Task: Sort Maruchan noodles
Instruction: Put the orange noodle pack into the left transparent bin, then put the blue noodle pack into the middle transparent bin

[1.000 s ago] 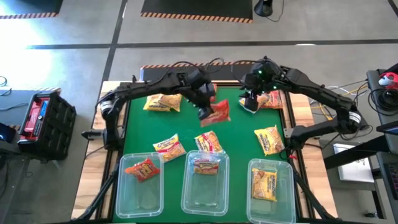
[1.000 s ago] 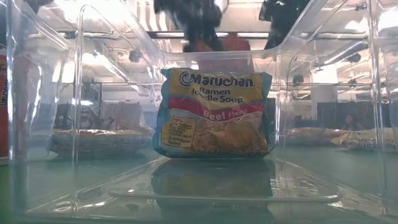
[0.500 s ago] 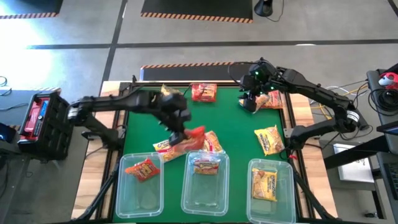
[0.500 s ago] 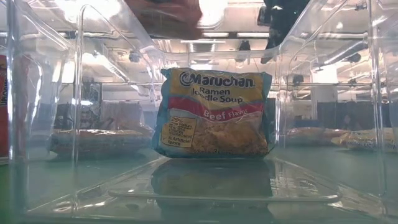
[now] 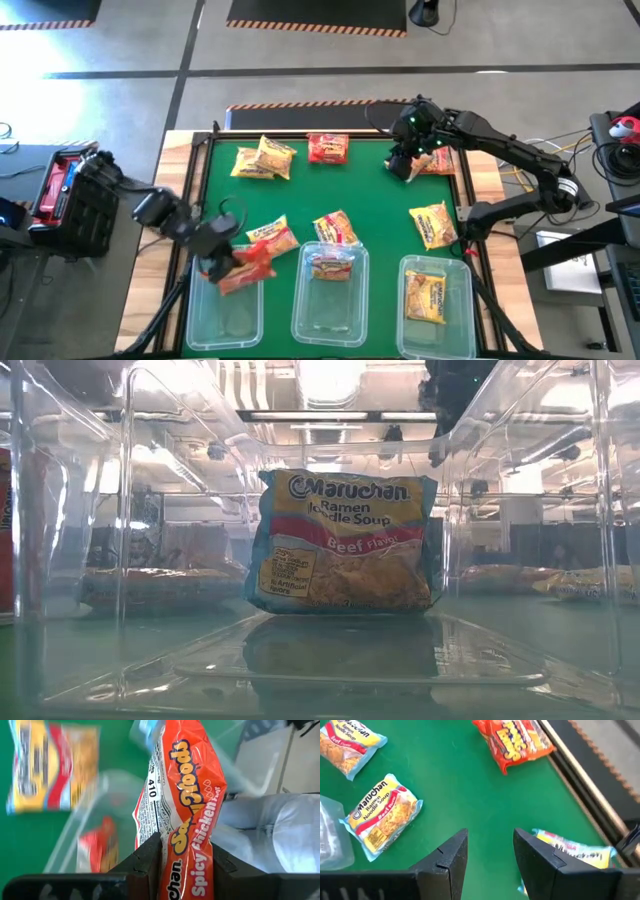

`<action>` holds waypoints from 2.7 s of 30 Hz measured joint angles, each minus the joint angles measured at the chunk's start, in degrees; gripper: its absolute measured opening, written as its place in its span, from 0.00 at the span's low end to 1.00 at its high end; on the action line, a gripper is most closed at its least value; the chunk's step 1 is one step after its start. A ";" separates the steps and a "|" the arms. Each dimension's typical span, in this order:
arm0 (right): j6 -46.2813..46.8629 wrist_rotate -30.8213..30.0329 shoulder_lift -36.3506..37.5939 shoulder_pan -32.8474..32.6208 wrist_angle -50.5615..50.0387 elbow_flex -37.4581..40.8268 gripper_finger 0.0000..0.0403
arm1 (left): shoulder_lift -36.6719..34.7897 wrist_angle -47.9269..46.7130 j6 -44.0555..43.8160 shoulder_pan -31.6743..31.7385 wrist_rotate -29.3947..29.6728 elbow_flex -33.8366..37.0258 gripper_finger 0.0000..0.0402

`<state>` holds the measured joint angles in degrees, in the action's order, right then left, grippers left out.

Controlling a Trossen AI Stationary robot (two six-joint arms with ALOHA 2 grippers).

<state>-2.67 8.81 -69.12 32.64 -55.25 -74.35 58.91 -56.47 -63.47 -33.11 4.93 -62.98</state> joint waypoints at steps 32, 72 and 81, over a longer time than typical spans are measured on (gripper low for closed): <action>0.27 0.07 0.00 0.00 -1.43 0.00 0.36 | 6.40 -5.79 -12.95 -14.57 3.03 8.68 0.20; -1.84 0.11 -0.07 0.00 12.97 -0.06 0.36 | 12.37 -20.04 -21.06 -2.32 42.14 -10.80 0.48; 4.37 -0.02 -0.33 0.00 9.18 -0.09 0.36 | 14.31 0.50 6.08 19.92 31.88 -10.50 0.48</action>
<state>1.70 8.79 -69.45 32.64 -46.08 -74.43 73.22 -55.97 -57.39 -13.20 36.81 -73.48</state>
